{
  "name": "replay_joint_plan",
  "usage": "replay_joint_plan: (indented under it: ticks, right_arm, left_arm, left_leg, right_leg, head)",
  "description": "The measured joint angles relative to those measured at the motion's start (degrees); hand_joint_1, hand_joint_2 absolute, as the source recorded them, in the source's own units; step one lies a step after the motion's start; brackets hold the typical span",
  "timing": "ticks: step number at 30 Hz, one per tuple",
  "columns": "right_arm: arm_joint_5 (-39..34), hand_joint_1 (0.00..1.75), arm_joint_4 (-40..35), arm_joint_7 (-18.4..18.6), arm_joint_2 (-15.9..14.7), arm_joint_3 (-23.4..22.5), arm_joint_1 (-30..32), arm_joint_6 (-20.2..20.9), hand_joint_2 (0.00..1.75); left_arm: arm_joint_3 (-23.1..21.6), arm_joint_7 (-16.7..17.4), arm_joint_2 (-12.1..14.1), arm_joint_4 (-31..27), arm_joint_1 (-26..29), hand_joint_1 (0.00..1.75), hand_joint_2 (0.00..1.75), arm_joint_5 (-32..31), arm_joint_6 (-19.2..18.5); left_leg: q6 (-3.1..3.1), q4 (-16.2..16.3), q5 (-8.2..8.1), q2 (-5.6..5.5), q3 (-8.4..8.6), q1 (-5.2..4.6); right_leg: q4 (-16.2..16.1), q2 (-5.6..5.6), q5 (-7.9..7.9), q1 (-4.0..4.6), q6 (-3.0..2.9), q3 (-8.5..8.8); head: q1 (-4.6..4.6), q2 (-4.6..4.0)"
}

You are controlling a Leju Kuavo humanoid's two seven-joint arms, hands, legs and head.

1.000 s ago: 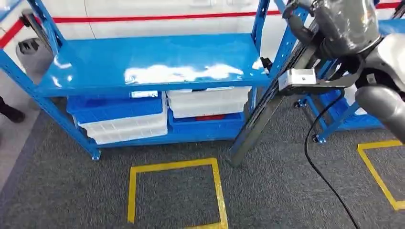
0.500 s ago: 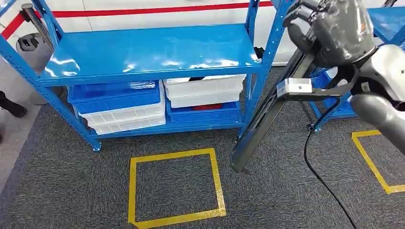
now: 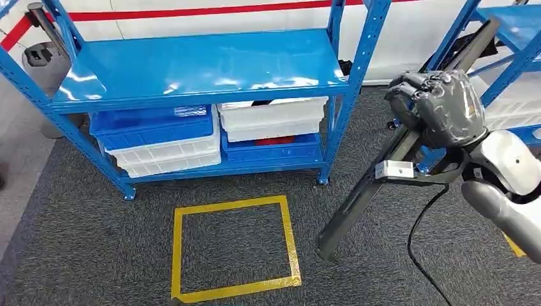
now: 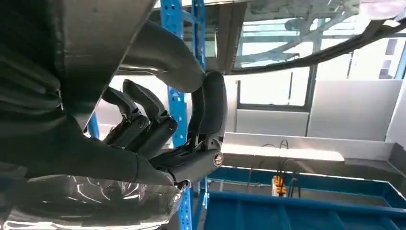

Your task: Take the parts from the cabinet and place them on the table.

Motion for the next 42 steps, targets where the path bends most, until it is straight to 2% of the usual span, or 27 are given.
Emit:
replay_joint_plan:
  ticks: [6, 15, 21, 28, 29, 30, 31, 32, 33, 35, 36, 37, 38, 39, 40, 41, 42]
  right_arm:
    - [5.14, 1.75, -0.02, -0.39, 1.20, -3.98, 7.81, -0.76, 1.75]
    - [13.31, 1.75, -1.12, 0.96, 5.77, -9.31, 16.72, -0.83, 1.75]
    - [14.77, 1.75, -2.12, 1.07, 7.17, -11.74, 18.05, 0.11, 1.75]
    - [19.38, 1.75, -2.12, 1.49, 10.44, -12.28, 18.02, 1.53, 1.75]
    - [20.06, 1.75, -2.18, 1.73, 10.92, -12.32, 18.09, 1.73, 1.75]
    - [20.65, 1.75, -2.42, 1.97, 11.25, -12.45, 18.18, 2.05, 1.75]
    - [21.07, 1.75, -2.71, 2.08, 11.56, -12.67, 18.34, 2.32, 1.75]
    - [21.42, 1.75, -2.78, 2.19, 11.98, -12.76, 18.33, 2.49, 1.75]
    - [21.72, 1.75, -2.82, 2.27, 12.32, -12.85, 18.21, 2.60, 1.75]
    - [21.90, 1.75, -2.84, 2.30, 12.79, -12.89, 18.50, 2.82, 1.75]
    - [22.01, 1.75, -2.84, 2.25, 13.01, -12.89, 18.71, 3.00, 1.75]
    - [22.12, 1.75, -2.84, 2.23, 13.26, -12.89, 18.77, 3.13, 1.75]
    - [22.16, 1.75, -2.84, 2.21, 13.42, -12.91, 18.77, 3.19, 1.75]
    - [22.18, 1.75, -2.86, 2.17, 13.55, -13.07, 18.78, 3.19, 1.75]
    - [22.18, 1.75, -2.95, 2.17, 13.62, -13.28, 18.85, 3.17, 1.75]
    - [22.20, 1.75, -3.02, 2.16, 13.70, -13.55, 19.03, 3.17, 1.75]
    - [22.20, 1.75, -3.25, 2.25, 13.88, -13.78, 19.45, 3.15, 1.75]
  left_arm:
    - [0.00, -0.02, -0.02, 0.00, 0.56, 0.00, 1.75, 0.39, 0.77]
    - [-0.07, 0.11, -0.44, 0.00, 0.75, 0.00, 1.75, -0.59, 0.63]
    - [-0.31, 0.26, -0.55, 0.00, 0.71, 0.00, 1.75, -0.74, 0.28]
    - [-0.31, 0.24, -0.87, 0.00, 0.72, 0.00, 1.75, -0.18, 0.15]
    - [-0.31, 0.26, -0.85, -0.02, 0.66, 0.00, 1.75, -0.18, 0.11]
    - [-0.31, 0.28, -0.90, -0.02, 0.63, 0.00, 1.75, -0.18, 0.07]
    - [-0.33, 0.26, -1.01, -0.02, 0.63, 0.00, 1.75, -0.17, 0.02]
    - [-0.31, 0.26, -1.16, -0.02, 0.61, 0.00, 1.75, -0.15, -0.04]
    - [-0.31, 0.26, -1.18, -0.02, 0.50, 0.00, 1.75, -0.11, -0.15]
    - [-0.31, 0.26, -1.25, 0.00, 0.37, 0.00, 1.75, 0.02, -0.22]
    - [-0.31, 0.24, -1.31, 0.00, 0.41, 0.00, 1.75, 0.13, -0.22]
    - [-0.31, 0.15, -1.31, 0.00, 0.48, 0.00, 1.75, 0.20, -0.22]
    - [-0.31, 0.04, -1.31, 0.00, 0.56, 0.00, 1.75, 0.20, -0.22]
    - [-0.31, -0.02, -1.36, -0.02, 0.59, 0.00, 1.75, 0.20, -0.22]
    - [-0.31, -0.11, -1.40, -0.02, 0.61, 0.00, 1.75, 0.17, -0.22]
    - [-0.31, -0.11, -1.36, -0.02, 0.60, 0.00, 1.75, 0.15, -0.22]
    - [-0.31, -0.15, -1.11, -0.07, 0.70, 0.00, 1.75, 0.15, -0.22]
  left_leg:
    - [0.02, 0.01, 0.01, -0.07, -0.19, -0.02]
    - [0.18, 0.03, 0.12, -0.09, -0.43, -0.07]
    - [0.23, 0.03, 0.15, -0.09, -0.47, -0.09]
    - [0.31, 0.04, 0.20, -0.09, -0.51, -0.11]
    - [0.78, 0.34, -0.02, -0.12, -0.62, -0.55]
    - [1.27, -0.38, 0.16, -0.13, -0.29, -0.50]
    - [1.58, -2.39, 1.13, 0.02, 0.78, 0.15]
    - [1.56, -3.60, 1.68, 0.19, 1.51, 0.19]
    - [1.80, -4.00, 1.99, 0.34, 1.68, 0.27]
    - [1.72, -3.89, 2.04, 0.50, 1.33, 0.28]
    - [1.63, -3.71, 2.07, 0.57, 1.04, 0.29]
    - [1.47, -3.35, 2.08, 0.80, 0.65, 0.39]
    - [1.12, -2.74, 2.00, 1.02, 0.16, 0.65]
    - [0.70, -1.94, 1.80, 1.23, -0.40, 1.00]
    - [0.14, -0.80, 1.46, 1.41, -1.04, 1.37]
    - [-0.51, 0.45, 1.04, 1.56, -1.64, 1.43]
    - [-1.17, 1.38, 0.72, 1.64, -1.94, 1.17]
  right_leg:
    - [0.00, -0.07, 0.01, -0.04, 0.02, -0.15]
    - [0.00, -0.11, 0.09, -0.16, 0.16, -0.38]
    - [0.00, -0.09, 0.15, -0.19, 0.25, -0.42]
    - [0.00, -0.11, 0.22, -0.22, 0.36, -0.44]
    - [-0.49, -0.16, 0.49, -0.77, 0.90, -0.31]
    - [-1.04, -0.09, 0.69, -0.72, 1.14, -0.03]
    - [-1.26, -0.07, 0.69, -0.38, 1.25, 0.37]
    - [-0.33, 0.12, -0.17, -0.62, 1.24, 0.08]
    - [2.51, 0.26, -2.54, -0.56, 1.23, -1.24]
    - [11.00, 0.49, -6.91, -0.93, 1.77, -5.28]
    - [14.22, 0.48, -7.96, -1.22, 2.09, -6.88]
    - [15.09, 0.46, -7.57, -1.55, 2.46, -7.40]
    - [12.86, 0.39, -5.77, -1.94, 2.89, -6.30]
    - [8.39, 0.18, -3.37, -2.34, 3.41, -4.04]
    - [3.29, -0.52, -1.23, -2.80, 4.01, -1.25]
    - [1.52, -1.94, -1.43, -2.73, 4.08, -0.50]
    - [1.66, -2.06, -0.89, -2.52, 3.73, -1.37]
  head:
    - [0.00, 0.00]
    - [0.00, 0.00]
    - [0.00, 0.00]
    - [0.00, 0.00]
    - [0.00, 0.00]
    - [0.00, 0.00]
    - [0.00, 0.00]
    - [0.00, 0.00]
    - [0.00, 0.00]
    - [0.00, 0.00]
    - [0.00, 0.00]
    - [0.00, 0.00]
    - [0.00, 0.00]
    - [0.00, 0.00]
    - [0.00, 0.00]
    - [0.00, 0.00]
    - [0.11, 0.00]
